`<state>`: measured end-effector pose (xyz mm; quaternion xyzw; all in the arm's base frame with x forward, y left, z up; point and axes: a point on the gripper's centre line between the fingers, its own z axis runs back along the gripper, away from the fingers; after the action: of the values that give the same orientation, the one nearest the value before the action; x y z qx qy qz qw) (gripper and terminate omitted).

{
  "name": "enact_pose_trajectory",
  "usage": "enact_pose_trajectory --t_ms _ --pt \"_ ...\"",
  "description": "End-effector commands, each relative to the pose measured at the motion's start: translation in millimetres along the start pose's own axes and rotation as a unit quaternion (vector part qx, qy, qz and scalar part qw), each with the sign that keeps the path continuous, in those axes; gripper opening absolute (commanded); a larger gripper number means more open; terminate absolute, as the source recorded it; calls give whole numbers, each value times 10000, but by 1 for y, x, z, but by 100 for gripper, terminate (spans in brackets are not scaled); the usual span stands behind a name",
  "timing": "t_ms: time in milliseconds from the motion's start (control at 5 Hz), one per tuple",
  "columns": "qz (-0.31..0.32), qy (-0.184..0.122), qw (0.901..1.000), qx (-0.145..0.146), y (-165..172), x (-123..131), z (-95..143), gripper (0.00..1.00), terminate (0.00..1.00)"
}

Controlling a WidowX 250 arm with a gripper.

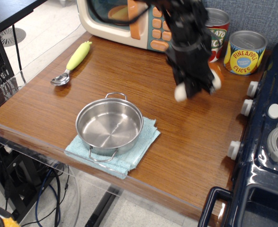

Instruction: Put the mushroom to the right of the spoon below the microwave.

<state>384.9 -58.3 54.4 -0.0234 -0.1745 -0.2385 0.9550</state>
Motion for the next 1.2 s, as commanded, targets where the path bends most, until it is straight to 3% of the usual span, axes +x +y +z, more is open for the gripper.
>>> enact_pose_trajectory --t_ms 0,200,400,600,1000 --pt "645 -245 9927 994 70 -19 69 0 0" --pt "983 -153 9859 1343 109 -30 68 0 0" --pt "1418 76 9792 1450 150 -45 52 0 0" --pt "1544 201 9767 1476 171 -47 36 0 0" --pt "1741 539 9744 1314 180 -60 11 0 0"
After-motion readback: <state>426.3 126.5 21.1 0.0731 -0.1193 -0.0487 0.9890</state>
